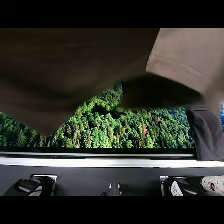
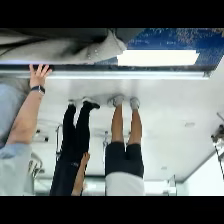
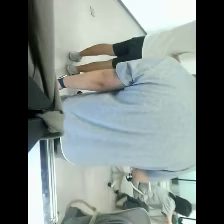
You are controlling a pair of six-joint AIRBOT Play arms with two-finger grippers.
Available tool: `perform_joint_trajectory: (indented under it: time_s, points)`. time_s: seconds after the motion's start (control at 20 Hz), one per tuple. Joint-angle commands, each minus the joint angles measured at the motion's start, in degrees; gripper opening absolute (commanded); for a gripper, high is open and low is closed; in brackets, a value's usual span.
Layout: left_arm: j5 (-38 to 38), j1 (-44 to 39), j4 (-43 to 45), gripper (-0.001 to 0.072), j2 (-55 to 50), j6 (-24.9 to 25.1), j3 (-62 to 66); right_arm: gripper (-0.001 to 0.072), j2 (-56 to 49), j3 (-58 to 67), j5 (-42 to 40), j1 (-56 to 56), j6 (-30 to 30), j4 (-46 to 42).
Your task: Fold the shirts.
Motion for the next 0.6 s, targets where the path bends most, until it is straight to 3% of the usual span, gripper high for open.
perform_joint_trajectory:
  time_s: [0.0,0.35,0.55]
  points:
    - [-2.01,0.39,0.92,0.0027,-0.42,2.73,-3.10,0.0022,-0.66,0.94,6.86,-0.02,1.07,-1.75]
    - [-2.05,0.39,1.29,0.0027,-15.19,2.32,-20.04,0.0022,-22.14,-4.42,27.10,-0.02,-0.33,-0.55]
    - [3.10,0.39,0.83,0.0027,-31.06,1.44,-23.96,0.0022,-38.88,-11.19,21.68,0.00,1.42,7.04]
